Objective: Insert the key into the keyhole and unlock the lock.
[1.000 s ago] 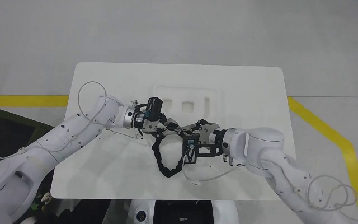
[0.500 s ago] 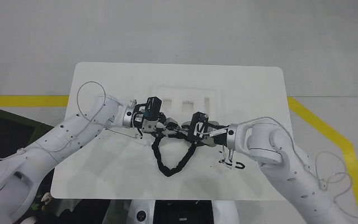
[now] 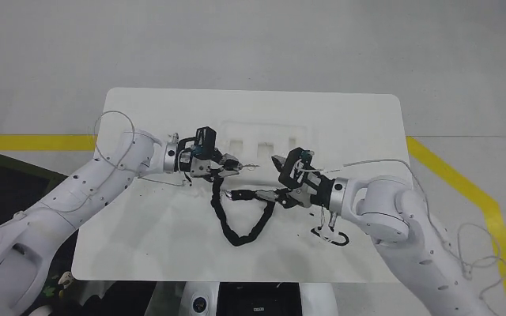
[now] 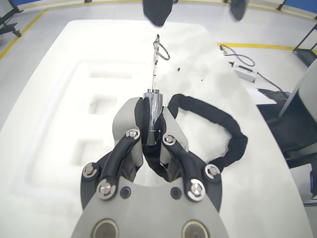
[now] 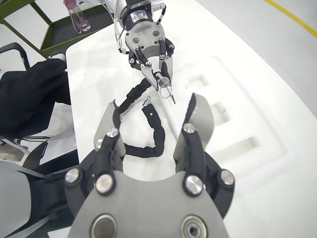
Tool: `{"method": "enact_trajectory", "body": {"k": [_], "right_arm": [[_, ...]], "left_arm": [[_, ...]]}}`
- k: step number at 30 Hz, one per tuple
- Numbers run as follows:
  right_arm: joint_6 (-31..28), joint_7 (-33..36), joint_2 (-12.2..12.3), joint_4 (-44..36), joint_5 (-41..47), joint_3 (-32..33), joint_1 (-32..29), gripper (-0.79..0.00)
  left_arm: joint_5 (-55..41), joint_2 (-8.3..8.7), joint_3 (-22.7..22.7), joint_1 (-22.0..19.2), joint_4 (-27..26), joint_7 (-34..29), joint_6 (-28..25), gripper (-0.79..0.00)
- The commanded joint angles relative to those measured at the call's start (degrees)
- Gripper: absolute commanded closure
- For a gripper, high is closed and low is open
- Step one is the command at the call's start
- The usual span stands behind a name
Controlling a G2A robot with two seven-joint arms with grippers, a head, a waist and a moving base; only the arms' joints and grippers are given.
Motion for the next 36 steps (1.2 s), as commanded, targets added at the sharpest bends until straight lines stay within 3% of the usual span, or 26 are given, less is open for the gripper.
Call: {"method": "enact_trajectory", "body": {"k": [1, 10, 11, 12, 13, 19, 25, 30, 36], "right_arm": [[0.8, -0.9, 0.2, -0.1, 0.8, 1.5, -1.5, -0.785], [1.0, -3.3, 1.0, -1.1, 4.0, 7.6, -5.7, -0.785], [1.1, -3.5, 1.1, -1.2, 4.4, 8.1, -5.9, -0.785], [1.2, -3.7, 1.1, -1.3, 4.7, 8.5, -6.1, -0.785], [1.2, -3.7, 1.1, -1.3, 5.0, 8.9, -6.2, -0.785], [1.0, -6.4, 1.2, 0.9, 7.4, 11.0, -5.8, -0.785], [-0.3, -10.8, 1.1, 5.5, 7.6, 11.9, -3.2, -0.785], [-2.1, -14.2, 1.0, 10.3, 3.8, 13.0, 0.7, -0.785], [-3.3, -16.8, 1.0, 14.4, -0.6, 13.9, 5.2, -0.785]], "left_arm": [[-1.2, 0.67, -1.3, 0.6, -0.3, -4.2, 1.8, 0.000], [-8.9, 3.04, -6.8, 3.7, -9.6, -25.7, 9.5, 0.000], [-9.4, 3.17, -7.2, 4.0, -10.6, -27.4, 10.1, -0.139], [-10.0, 3.26, -7.7, 4.3, -11.5, -28.9, 10.5, -0.379], [-10.6, 3.35, -8.1, 4.6, -12.3, -29.9, 10.7, -0.785], [-12.2, 3.66, -10.7, 5.7, -14.6, -31.4, 9.8, -0.785], [-11.4, 3.60, -13.7, 5.2, -12.3, -25.8, 5.3, -0.785], [-7.5, 2.88, -16.1, 3.0, -8.1, -16.7, 0.5, -0.785], [0.5, 1.46, -17.8, 1.2, 0.4, 1.6, -2.9, -0.785]]}}
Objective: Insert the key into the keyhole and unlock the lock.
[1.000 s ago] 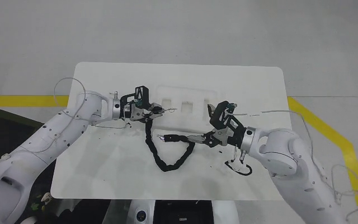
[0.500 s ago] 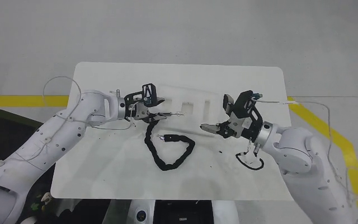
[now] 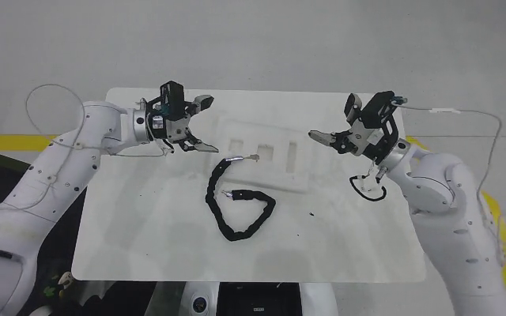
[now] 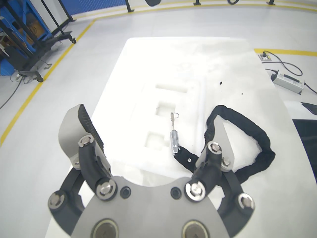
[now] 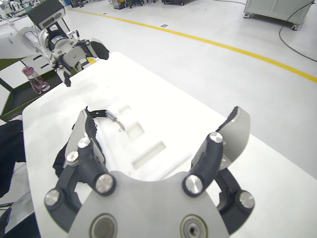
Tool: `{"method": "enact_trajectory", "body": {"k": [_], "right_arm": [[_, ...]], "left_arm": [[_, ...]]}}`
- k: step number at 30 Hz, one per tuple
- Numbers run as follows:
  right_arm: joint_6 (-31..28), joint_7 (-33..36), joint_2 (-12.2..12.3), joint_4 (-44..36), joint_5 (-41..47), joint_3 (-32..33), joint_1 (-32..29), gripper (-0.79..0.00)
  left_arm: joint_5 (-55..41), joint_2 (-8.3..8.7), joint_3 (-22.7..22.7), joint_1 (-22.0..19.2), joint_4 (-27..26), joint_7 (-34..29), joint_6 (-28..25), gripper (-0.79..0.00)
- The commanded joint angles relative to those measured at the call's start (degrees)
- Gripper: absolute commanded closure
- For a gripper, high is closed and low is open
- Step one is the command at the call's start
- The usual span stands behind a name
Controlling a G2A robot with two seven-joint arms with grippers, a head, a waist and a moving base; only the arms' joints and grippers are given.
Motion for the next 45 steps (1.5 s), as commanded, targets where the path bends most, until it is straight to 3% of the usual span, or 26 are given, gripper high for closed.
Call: {"method": "enact_trajectory", "body": {"k": [1, 11, 17, 45], "right_arm": [[-0.7, 0.1, 0.0, 1.0, -1.0, 0.1, 1.5, -0.785], [-5.0, -0.1, 0.2, 7.7, -7.7, -0.3, 9.4, -0.785], [-4.5, 0.2, 0.4, 9.8, -9.4, 0.4, 11.8, -0.785], [-4.6, 0.2, 0.5, 10.0, -9.4, 0.7, 12.1, -0.785]], "left_arm": [[3.1, -0.44, -0.1, -0.7, 2.9, 4.9, -0.5, -0.785], [15.2, -2.73, 0.6, -5.8, 15.7, 21.1, -0.4, -0.785], [15.9, -3.57, 1.4, -7.1, 19.6, 23.5, 1.7, -0.785], [15.9, -3.75, 1.7, -7.5, 20.1, 23.7, 2.0, -0.784]]}}
